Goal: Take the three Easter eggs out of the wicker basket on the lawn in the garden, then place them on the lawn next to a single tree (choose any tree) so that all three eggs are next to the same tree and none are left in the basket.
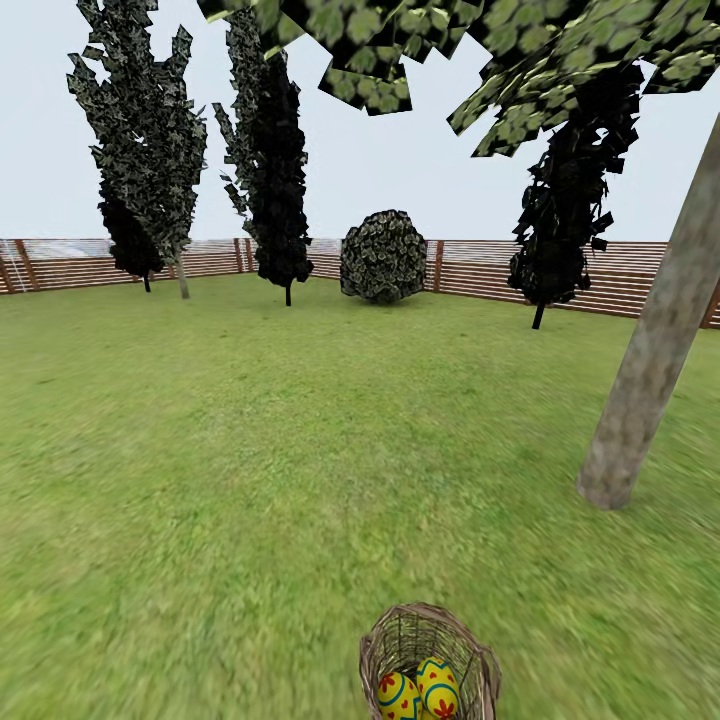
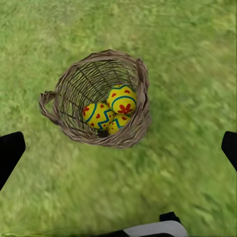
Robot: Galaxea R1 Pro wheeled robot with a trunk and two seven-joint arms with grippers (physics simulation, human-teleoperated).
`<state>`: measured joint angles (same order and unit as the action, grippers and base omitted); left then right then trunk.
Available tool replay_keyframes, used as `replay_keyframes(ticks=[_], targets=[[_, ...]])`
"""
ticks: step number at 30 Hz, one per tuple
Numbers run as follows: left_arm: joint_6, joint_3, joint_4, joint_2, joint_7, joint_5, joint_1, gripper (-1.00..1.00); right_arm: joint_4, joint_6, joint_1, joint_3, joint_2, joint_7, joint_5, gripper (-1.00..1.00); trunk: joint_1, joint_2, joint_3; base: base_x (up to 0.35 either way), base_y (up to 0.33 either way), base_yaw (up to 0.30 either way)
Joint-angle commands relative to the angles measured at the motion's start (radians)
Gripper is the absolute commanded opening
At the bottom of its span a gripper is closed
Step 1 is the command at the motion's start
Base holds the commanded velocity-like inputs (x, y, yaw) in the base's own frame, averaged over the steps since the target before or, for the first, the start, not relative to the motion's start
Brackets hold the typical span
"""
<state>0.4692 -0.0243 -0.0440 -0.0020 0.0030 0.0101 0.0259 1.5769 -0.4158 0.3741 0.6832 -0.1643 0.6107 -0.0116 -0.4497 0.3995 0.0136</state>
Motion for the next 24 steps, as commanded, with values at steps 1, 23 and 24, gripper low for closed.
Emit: replay_keyframes(ticks=[1, 23, 24], targets=[[0.003, -0.002, 0.000, 0.000, 0.000, 0.001, 0.000, 1.00, 0.004, -0.024, -0.003, -0.040, 0.000, -0.024, -0.003, 1.00, 0.000, 0.001, 0.000, 0.000, 0.000, 0.000], [-0.038, 0.010, -0.465, 0.036, -0.008, -0.010, -0.092, 1.00, 0.010, -0.202, -0.124, -0.301, 0.023, -0.361, 0.001, 1.00, 0.000, 0.001, 0.000, 0.000, 0.000, 0.000], [-0.058, 0.011, -0.514, 0.042, -0.009, -0.013, -0.114, 1.00, 0.010, -0.204, -0.125, -0.301, 0.023, -0.361, 0.002, 1.00, 0.000, 0.001, 0.000, 0.000, 0.000, 0.000]])
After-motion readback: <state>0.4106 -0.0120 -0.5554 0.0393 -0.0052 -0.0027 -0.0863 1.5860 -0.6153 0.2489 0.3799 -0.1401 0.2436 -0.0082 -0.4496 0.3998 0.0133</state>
